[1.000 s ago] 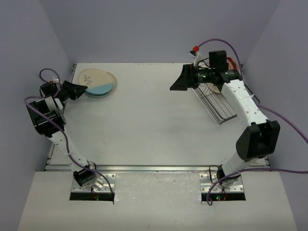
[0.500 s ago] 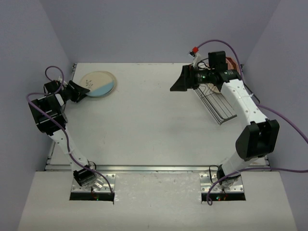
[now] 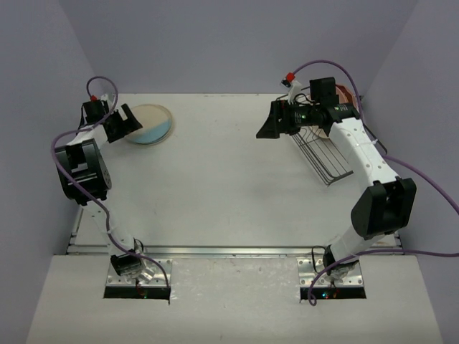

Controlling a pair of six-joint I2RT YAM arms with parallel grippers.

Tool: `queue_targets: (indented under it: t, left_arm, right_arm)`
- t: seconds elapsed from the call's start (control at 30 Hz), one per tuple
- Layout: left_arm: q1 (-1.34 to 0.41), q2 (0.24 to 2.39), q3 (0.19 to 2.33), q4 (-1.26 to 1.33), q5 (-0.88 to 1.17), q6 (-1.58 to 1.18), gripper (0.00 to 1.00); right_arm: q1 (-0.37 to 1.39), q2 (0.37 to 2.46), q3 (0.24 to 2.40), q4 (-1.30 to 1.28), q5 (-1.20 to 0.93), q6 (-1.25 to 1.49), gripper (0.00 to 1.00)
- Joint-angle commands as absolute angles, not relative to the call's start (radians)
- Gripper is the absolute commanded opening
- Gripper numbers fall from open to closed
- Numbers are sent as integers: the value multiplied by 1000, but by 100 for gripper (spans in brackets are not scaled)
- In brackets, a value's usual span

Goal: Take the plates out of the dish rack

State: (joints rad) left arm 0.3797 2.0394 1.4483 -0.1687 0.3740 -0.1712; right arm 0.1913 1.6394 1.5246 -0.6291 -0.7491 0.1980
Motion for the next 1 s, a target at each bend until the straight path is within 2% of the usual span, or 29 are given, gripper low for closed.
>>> queue_targets:
  t: [0.0,0.1,0.23,0.33,0.53,0.6,0.73,0.87,0.97]
  left_arm:
    - [319,1960,1495,-224,223,-48,92]
    - [316,1947,1508,-247,226,-41,100]
    - [311,1887,1488,-253,163,-9,100]
    - [307,1812,1434,-231,27,37,100]
    - [298,1662,1326,-183,-41,120,100]
    - [289,1612,1285,-163,6,140,100]
    - [270,1474,1185,-148,273,163,100]
    - [187,1388,1128,-177,385,181,100]
    - [63,1338,1088,-195,426,193,94]
  right_arm:
    - [190,1632,1560,-645,-690,146,99]
    - [190,1629,1565,-656,-652,123,99]
    - [190,1617,1560,-667,-585,91,99]
    - [186,1600,1545,-666,-521,66,99]
    - [151,1586,1537,-658,-458,60,99]
    - [133,1588,1543,-655,-436,63,99]
    - [30,1591,1556,-630,-434,70,99]
    - [-59,1617,1597,-629,-415,36,99]
    - [-98,1636,1628,-620,-365,-39,99]
